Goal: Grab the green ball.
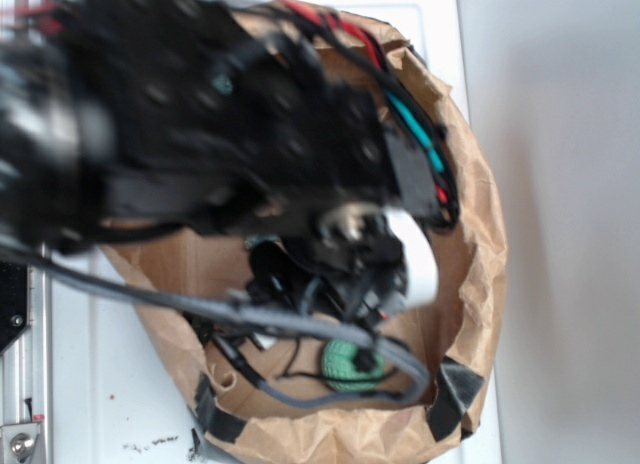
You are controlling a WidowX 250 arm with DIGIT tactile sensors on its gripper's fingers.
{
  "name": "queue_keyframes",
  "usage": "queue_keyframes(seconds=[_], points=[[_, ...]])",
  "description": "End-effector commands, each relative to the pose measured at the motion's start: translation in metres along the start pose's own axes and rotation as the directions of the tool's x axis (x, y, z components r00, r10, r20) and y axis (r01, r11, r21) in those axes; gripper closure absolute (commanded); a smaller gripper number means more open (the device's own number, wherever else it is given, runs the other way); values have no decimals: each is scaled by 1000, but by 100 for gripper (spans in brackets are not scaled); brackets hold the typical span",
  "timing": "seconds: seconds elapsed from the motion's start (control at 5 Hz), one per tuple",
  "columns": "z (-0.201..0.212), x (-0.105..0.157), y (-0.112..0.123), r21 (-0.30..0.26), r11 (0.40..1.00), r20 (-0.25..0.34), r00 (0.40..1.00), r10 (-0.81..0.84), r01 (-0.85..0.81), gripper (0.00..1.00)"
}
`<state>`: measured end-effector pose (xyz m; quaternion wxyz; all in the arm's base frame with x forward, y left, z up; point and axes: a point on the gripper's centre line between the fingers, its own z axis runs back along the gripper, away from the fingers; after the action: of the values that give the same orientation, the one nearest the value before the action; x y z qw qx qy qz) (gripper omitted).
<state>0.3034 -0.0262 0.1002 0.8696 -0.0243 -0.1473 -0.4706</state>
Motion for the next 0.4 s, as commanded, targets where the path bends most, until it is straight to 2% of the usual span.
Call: queue_keyframes(seconds=[0.0, 0.2], points=[[-28, 47, -15, 8, 985, 140, 975, -174, 175, 0], [-34, 55, -29, -45, 974, 182, 960, -213, 224, 0]])
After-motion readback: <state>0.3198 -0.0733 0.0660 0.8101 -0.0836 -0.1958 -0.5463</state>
